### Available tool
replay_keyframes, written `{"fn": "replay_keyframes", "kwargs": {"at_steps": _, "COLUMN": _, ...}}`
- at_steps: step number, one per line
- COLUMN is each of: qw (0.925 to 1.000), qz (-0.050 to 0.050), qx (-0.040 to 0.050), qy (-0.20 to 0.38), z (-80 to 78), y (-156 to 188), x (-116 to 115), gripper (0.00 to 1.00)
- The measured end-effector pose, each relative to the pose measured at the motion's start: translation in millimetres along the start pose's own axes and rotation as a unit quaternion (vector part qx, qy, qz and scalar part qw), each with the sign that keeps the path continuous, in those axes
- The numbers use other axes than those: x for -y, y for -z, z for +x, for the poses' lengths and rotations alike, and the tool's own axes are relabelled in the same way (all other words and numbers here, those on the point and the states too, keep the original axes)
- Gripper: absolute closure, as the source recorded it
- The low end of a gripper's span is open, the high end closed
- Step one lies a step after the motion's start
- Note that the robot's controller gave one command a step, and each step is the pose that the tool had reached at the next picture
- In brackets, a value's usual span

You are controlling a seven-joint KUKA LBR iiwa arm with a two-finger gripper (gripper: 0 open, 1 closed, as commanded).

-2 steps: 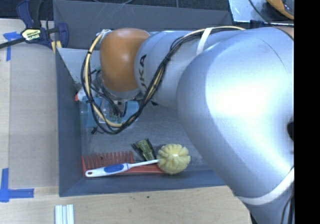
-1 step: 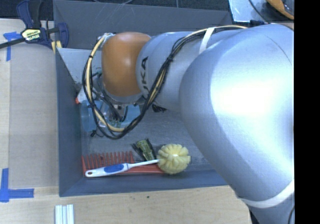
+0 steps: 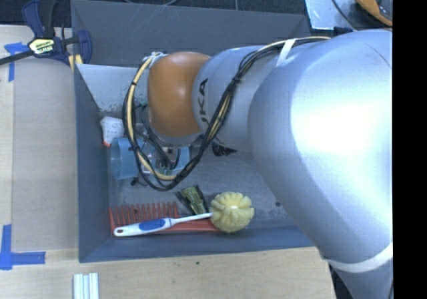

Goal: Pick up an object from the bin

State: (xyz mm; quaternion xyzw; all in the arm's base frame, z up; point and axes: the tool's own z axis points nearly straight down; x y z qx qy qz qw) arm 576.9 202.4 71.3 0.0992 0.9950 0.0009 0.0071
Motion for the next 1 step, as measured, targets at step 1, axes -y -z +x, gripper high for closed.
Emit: {"fn": "replay_keyframes", "kwargs": {"at_steps": 1, "qw": 1.0, "qz": 0.0, "qx": 0.0, "qy": 0.0, "z": 0.0, "y": 0.0, "x": 0.0, "gripper": 1.0}}
